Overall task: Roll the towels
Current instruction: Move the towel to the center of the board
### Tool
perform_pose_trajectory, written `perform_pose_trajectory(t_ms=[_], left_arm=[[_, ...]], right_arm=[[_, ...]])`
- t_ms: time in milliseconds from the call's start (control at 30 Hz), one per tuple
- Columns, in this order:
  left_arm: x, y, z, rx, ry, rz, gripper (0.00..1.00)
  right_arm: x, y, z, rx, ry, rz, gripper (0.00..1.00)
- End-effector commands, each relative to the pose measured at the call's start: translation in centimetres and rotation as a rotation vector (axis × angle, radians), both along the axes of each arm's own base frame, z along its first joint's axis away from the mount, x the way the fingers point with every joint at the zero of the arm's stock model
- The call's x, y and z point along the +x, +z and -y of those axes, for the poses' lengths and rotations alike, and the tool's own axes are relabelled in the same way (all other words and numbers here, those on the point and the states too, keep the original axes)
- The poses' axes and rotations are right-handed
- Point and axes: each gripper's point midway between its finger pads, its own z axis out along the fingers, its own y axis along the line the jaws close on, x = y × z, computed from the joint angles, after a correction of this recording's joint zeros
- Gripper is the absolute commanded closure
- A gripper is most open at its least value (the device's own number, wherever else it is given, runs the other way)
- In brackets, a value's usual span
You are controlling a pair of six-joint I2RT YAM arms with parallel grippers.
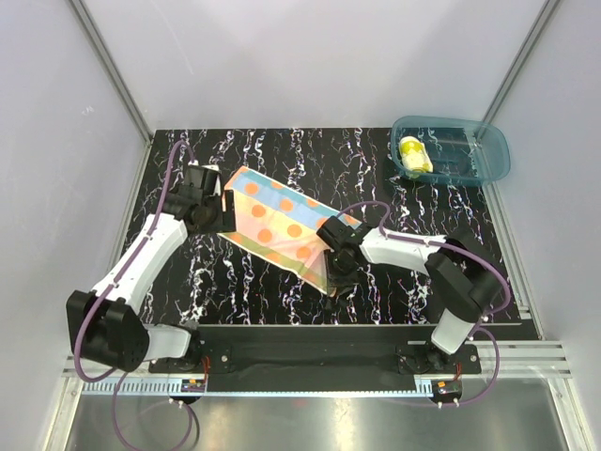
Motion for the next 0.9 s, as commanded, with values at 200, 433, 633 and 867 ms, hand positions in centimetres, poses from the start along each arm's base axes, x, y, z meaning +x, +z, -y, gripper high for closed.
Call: perform_pose_trajectory(t_ms=[200,433,633,867], left_arm=[[1.4,1.5,-0.8,0.014,0.015,0.126,0.24],[1.3,1.5,-0.9,0.014,0.017,0.128,0.24],[1.2,0.9,-1.0,0.023,0.026,0.105,0.23],[0.5,-0.5,0.0,-0.045,0.055,0.035,0.23]], right_arm=[[1.4,-0.2,3.1,-0.189,-0.013,0.075,0.94],[3.1,2.6,8.7,-0.317,-0.118,0.144,1.0],[6.2,3.7,14.9,-0.273,-0.359,0.154,0.83],[9.6,6.2,18.2,-0.248,-0.46,0.227,0.09]])
